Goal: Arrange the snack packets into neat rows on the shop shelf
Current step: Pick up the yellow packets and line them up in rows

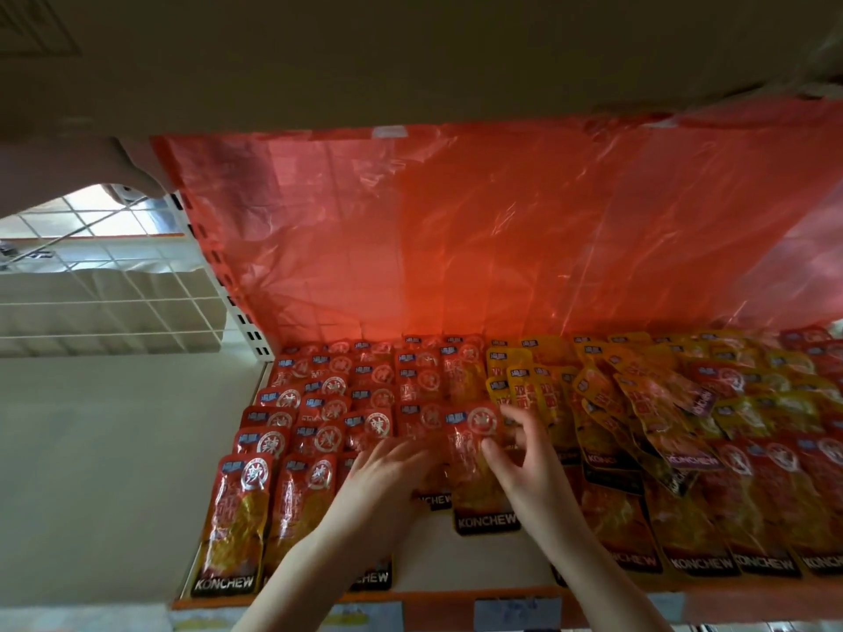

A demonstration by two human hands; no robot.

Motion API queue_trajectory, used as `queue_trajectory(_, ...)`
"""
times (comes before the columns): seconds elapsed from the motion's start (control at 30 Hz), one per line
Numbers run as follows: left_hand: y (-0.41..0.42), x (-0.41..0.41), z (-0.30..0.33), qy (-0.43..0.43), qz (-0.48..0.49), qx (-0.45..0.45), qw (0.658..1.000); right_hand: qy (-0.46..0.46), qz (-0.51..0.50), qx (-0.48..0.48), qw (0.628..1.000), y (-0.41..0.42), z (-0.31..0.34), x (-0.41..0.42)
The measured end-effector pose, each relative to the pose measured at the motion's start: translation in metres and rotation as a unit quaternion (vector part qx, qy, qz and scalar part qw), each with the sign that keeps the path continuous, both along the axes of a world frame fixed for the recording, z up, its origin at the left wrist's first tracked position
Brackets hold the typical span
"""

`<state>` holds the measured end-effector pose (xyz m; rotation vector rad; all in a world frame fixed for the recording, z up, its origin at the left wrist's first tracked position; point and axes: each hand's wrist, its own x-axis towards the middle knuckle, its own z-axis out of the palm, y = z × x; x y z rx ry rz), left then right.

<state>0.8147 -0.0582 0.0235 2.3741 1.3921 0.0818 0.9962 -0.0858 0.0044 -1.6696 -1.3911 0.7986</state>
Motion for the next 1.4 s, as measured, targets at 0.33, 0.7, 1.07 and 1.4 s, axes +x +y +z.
queue_trajectory(0.33, 0.006, -0.007, -0.018, -0.097, 0.016, 0.079, 0.992, -0.018, 0.020, 0.005, 1.000, -0.008, -0.014, -0.014)
queue_trajectory(0.7, 0.006, -0.023, -0.011, -0.146, 0.068, 0.093, 0.983, -0.075, 0.019, 0.024, 0.997, -0.006, -0.026, -0.041)
queue_trajectory(1.07, 0.000, -0.018, -0.026, -0.084, 0.018, 0.146, 0.986, -0.067, -0.027, 0.033, 0.997, 0.004, -0.026, -0.044)
queue_trajectory(1.4, -0.007, -0.010, -0.030, -0.107, -0.003, 0.142, 0.984, -0.034, 0.009, 0.033, 0.999, 0.021, -0.035, -0.047)
